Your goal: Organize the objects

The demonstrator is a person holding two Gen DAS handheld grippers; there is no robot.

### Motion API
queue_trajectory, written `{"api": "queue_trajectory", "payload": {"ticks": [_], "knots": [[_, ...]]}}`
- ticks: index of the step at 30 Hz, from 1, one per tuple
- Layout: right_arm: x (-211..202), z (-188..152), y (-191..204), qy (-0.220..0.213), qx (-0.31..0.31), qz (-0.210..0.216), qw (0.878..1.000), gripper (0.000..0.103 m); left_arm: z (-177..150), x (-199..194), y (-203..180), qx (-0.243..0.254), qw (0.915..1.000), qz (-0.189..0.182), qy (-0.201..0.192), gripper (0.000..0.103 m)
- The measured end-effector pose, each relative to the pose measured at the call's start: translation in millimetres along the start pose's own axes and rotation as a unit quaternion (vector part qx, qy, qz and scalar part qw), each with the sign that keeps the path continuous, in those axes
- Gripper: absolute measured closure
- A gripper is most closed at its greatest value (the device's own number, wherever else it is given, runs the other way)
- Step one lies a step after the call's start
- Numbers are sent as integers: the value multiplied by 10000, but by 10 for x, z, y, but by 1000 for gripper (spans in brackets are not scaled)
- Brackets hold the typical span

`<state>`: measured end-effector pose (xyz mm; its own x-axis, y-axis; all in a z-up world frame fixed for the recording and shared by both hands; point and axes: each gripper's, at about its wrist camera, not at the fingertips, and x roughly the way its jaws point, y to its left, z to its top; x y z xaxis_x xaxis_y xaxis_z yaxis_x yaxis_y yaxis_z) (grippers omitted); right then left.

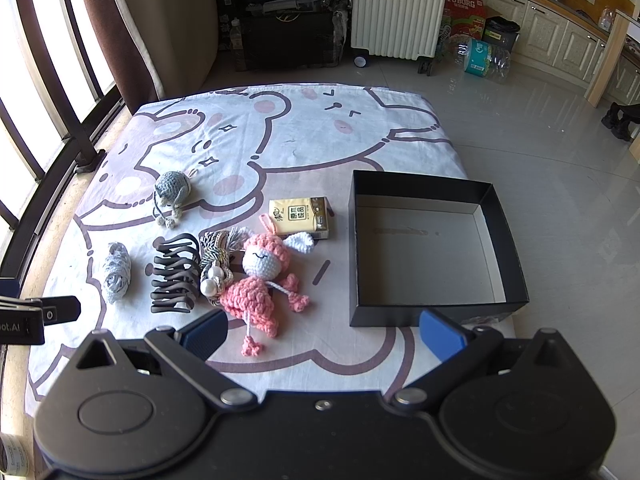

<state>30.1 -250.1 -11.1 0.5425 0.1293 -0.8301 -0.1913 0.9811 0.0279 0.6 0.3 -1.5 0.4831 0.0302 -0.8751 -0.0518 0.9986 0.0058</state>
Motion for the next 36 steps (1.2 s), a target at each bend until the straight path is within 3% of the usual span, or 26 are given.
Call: {"api": "queue_trajectory", "payload": {"ticks": [36], "knots": [[-1,-15,-18,18,-21,-17,10000,0,-88,35,7,-25,10000,51,2,0]]}}
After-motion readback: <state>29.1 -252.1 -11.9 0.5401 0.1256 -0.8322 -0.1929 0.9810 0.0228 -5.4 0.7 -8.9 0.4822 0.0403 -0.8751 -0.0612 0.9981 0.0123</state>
